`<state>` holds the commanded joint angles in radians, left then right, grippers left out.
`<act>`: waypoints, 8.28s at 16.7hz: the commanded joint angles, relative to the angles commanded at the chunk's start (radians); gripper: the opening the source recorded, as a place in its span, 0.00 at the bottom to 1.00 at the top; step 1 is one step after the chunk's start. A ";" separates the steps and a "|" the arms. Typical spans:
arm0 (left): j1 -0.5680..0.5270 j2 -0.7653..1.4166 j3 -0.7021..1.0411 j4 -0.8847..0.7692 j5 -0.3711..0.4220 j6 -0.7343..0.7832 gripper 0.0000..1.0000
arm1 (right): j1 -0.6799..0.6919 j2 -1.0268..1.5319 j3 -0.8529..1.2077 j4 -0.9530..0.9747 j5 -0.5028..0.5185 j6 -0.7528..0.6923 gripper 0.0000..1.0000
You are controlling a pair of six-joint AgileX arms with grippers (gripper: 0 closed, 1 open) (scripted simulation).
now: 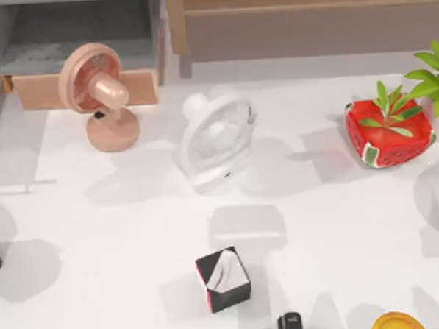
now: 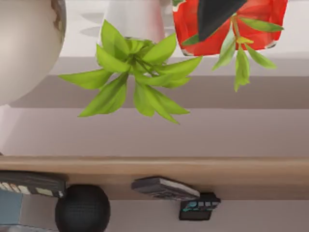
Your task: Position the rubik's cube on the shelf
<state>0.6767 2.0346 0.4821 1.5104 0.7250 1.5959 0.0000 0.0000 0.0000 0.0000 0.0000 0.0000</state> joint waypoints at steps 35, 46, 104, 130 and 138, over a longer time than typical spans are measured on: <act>-0.088 0.176 1.570 -2.230 -0.499 -0.710 1.00 | 0.000 0.000 0.000 0.000 0.000 0.000 1.00; -0.304 0.448 1.976 -2.892 -0.601 -0.971 1.00 | 0.000 0.000 0.000 0.000 0.000 0.000 1.00; -0.342 0.474 1.789 -2.706 -0.718 -1.150 0.00 | 0.000 0.000 0.000 0.000 0.000 0.000 1.00; -0.345 0.420 1.963 -2.905 -0.650 -0.987 0.00 | 0.000 0.000 0.000 0.000 0.000 0.000 1.00; -0.703 0.063 1.668 -2.812 -0.772 -1.022 0.00 | 0.000 0.000 0.000 0.000 0.000 0.000 1.00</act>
<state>-0.0262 2.0975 2.1504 -1.3012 -0.0470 0.5738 0.0000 0.0000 0.0000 0.0000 0.0000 0.0000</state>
